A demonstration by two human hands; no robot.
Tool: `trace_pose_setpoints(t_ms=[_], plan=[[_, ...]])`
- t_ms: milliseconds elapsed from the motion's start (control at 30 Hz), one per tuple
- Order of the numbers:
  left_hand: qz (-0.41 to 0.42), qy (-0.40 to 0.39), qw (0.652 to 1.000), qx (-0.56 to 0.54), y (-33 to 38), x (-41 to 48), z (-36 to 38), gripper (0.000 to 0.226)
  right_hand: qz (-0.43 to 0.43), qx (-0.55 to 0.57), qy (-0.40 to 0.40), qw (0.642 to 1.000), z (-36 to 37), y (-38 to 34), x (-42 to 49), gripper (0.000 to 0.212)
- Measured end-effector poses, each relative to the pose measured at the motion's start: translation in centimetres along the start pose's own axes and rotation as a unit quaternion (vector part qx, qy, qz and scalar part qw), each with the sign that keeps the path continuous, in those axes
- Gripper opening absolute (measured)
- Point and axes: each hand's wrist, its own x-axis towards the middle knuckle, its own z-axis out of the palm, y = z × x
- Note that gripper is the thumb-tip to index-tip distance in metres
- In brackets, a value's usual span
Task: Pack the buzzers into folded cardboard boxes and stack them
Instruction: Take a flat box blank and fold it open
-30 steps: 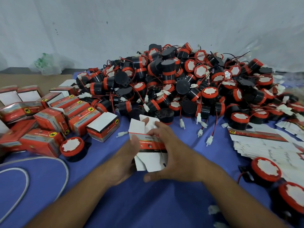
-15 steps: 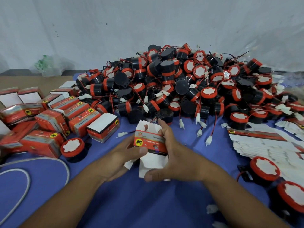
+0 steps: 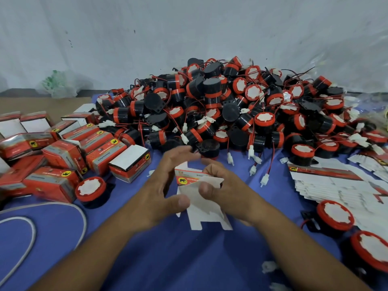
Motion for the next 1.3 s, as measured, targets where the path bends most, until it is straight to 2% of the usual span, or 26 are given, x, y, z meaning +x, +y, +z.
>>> trace_pose_setpoints(t_ms=[100,200,267,333,367,433,467,600,667,767,867,900,967,1033,1200,1300], plan=[[-0.01,-0.028,1.0,0.01,0.0,0.2,0.6,0.08,0.006,0.025,0.002,1.0,0.0,0.2,0.1,0.122],[-0.062,-0.042,0.997,-0.015,-0.4,-0.1,1.0,0.076,0.013,0.068,-0.004,0.998,0.0,0.2,0.2,0.116],[-0.086,-0.009,0.996,-0.005,-0.5,-0.1,1.0,0.062,0.028,0.104,-0.014,0.994,0.0,0.3,0.2,0.113],[-0.104,0.065,0.992,-0.006,-0.4,0.0,0.9,0.042,0.042,0.151,-0.039,0.987,0.1,0.5,0.3,0.102],[-0.113,0.101,0.988,-0.017,-0.4,0.1,0.9,0.035,0.046,0.167,-0.052,0.984,0.1,0.6,0.2,0.087],[-0.13,0.129,0.982,-0.054,-0.3,0.2,0.6,0.03,0.047,0.179,-0.073,0.98,-0.2,0.7,0.1,0.055],[-0.136,0.125,0.98,-0.072,-0.2,0.3,0.6,0.031,0.04,0.179,-0.082,0.98,-0.5,0.7,0.0,0.048],[-0.13,0.099,0.977,-0.138,-0.2,0.2,0.7,0.026,0.028,0.173,-0.071,0.982,-0.5,0.8,0.0,0.051],[-0.128,0.081,0.975,-0.162,-0.5,0.0,0.8,0.029,0.039,0.156,-0.038,0.986,-0.1,0.9,0.2,0.048],[-0.126,0.066,0.976,-0.167,-0.8,0.4,1.0,0.044,0.051,0.16,0.035,0.985,-0.2,0.9,0.5,0.029],[-0.122,0.062,0.988,-0.078,-0.8,0.8,1.3,0.097,0.047,0.191,0.064,0.978,-0.7,0.7,0.6,0.009],[-0.085,0.037,0.996,-0.015,-1.0,0.5,1.4,0.103,0.042,0.193,0.069,0.978,-0.8,0.7,0.6,0.009],[-0.008,0.007,0.998,0.065,-0.7,0.1,1.5,0.089,0.037,0.188,0.07,0.979,-0.7,0.7,0.5,0.006],[0.004,0.021,0.997,0.078,-0.5,-0.3,1.3,0.08,0.038,0.184,0.071,0.98,-0.5,0.7,0.5,0.004],[0.013,-0.004,0.997,0.078,0.3,-0.4,1.2,0.102,0.058,0.212,0.09,0.971,-0.2,0.7,0.6,0.018],[0.015,0.021,0.994,0.108,0.5,-0.3,1.4,0.095,0.064,0.237,0.069,0.967,-0.1,0.5,0.5,0.02]])
